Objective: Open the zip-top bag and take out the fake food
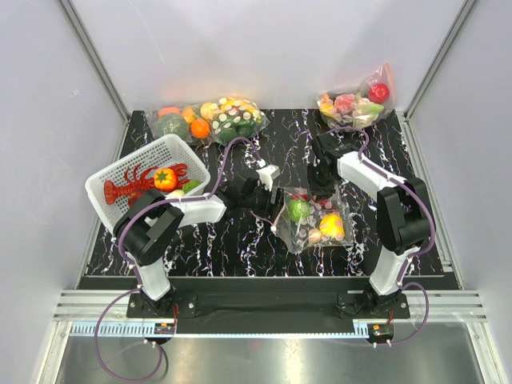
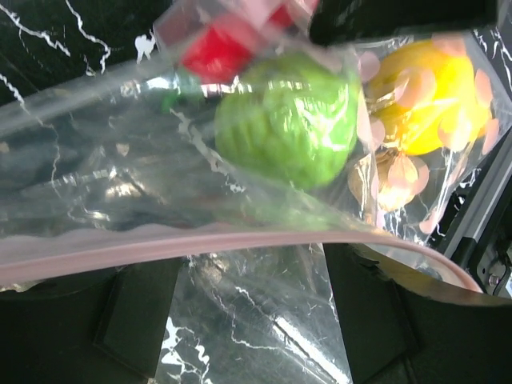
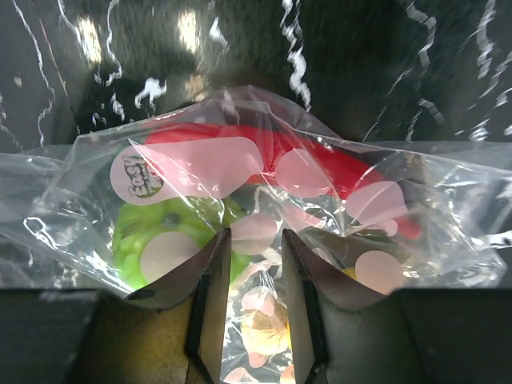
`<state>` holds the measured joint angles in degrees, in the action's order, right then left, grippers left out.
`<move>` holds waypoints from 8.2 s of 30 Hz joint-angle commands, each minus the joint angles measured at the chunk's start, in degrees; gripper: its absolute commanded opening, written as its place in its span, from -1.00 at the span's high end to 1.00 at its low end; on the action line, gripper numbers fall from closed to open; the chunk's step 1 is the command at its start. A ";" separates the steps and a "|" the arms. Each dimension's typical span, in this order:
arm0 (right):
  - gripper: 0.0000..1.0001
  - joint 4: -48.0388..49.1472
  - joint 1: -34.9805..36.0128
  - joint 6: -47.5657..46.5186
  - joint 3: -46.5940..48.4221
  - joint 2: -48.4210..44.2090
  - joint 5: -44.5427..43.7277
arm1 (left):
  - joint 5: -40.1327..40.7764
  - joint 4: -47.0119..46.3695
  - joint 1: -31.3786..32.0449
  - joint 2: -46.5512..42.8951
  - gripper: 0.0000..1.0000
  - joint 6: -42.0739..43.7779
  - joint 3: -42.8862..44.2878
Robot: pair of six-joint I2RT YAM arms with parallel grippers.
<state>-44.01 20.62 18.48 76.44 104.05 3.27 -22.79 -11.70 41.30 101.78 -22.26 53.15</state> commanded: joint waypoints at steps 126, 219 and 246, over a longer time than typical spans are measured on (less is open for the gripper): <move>1.00 6.83 1.35 -1.08 -13.51 -4.82 17.13 | 10.83 7.49 9.41 -6.59 -0.34 11.28 -0.94; 1.00 2.35 0.91 2.00 -4.02 -5.79 20.02 | -6.29 18.23 -17.48 -27.16 -0.45 8.29 4.17; 1.00 4.98 -0.32 6.12 -3.58 -8.69 27.93 | -6.48 12.50 -7.03 -11.78 -0.10 8.81 2.84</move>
<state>-41.32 20.56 23.22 70.91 98.63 28.05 -29.12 5.06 32.58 87.83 -14.46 54.33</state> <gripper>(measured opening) 0.010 0.547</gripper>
